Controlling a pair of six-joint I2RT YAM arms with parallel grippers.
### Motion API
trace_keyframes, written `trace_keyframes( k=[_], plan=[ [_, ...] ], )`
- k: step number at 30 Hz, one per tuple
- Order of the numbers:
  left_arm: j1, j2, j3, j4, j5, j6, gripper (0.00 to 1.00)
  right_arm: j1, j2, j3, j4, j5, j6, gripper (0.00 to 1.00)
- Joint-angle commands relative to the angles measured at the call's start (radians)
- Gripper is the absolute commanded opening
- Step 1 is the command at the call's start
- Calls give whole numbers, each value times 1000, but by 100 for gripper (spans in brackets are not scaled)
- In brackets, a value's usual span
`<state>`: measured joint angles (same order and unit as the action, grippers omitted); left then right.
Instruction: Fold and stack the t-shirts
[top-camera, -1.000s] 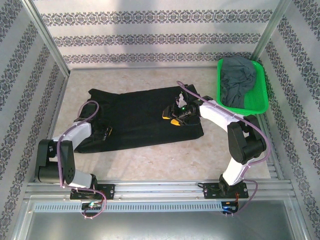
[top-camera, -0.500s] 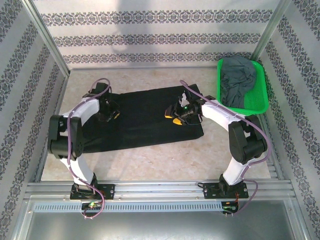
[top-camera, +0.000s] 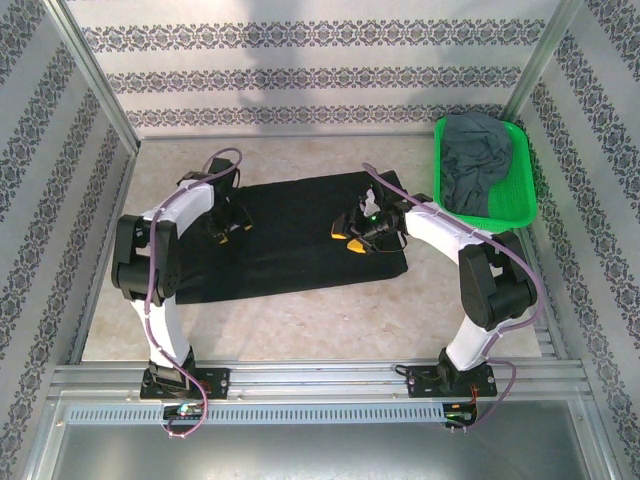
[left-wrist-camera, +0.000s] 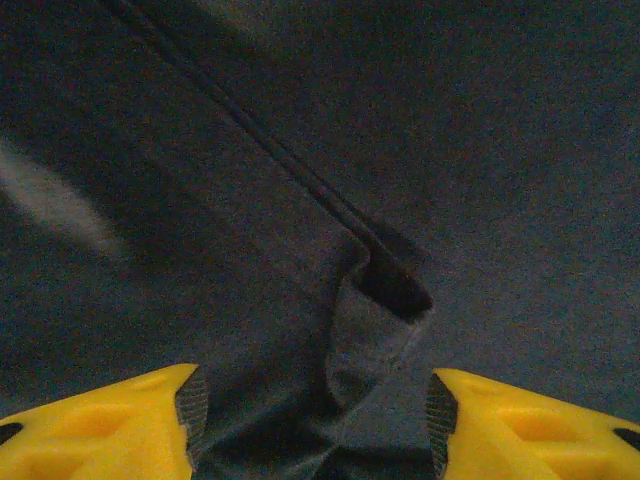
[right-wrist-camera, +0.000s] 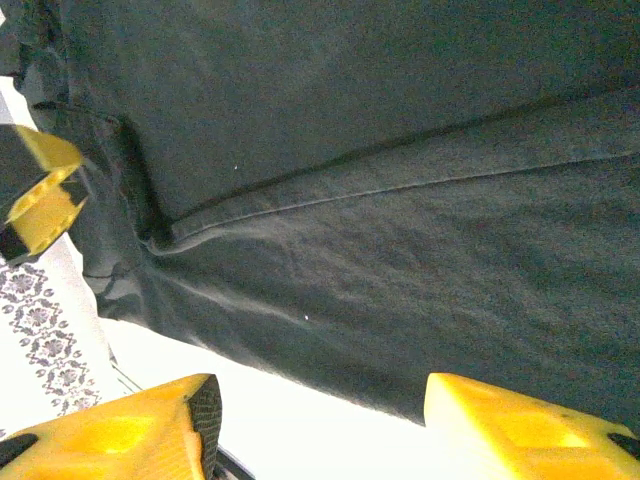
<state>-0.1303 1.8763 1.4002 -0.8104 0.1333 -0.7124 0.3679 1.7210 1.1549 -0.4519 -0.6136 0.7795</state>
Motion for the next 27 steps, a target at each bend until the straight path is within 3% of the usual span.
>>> trace_keyframes(
  k=[1, 7, 12, 20, 27],
  plan=[
    [35, -155, -78, 9, -44, -77, 56, -30, -25, -14, -13, 47, -5, 56],
    [186, -251, -408, 236, 149, -270, 44, -71, 49, -9, -91, 158, 14, 48],
    [289, -298, -610, 369, 193, -343, 41, -63, 107, -55, -147, 218, 43, 47],
    [389, -397, -690, 253, 137, -266, 40, -10, 152, -48, -355, 325, 14, 47],
    [480, -570, -753, 162, 101, -248, 41, 56, 13, -156, -353, 283, 75, 49]
  ],
)
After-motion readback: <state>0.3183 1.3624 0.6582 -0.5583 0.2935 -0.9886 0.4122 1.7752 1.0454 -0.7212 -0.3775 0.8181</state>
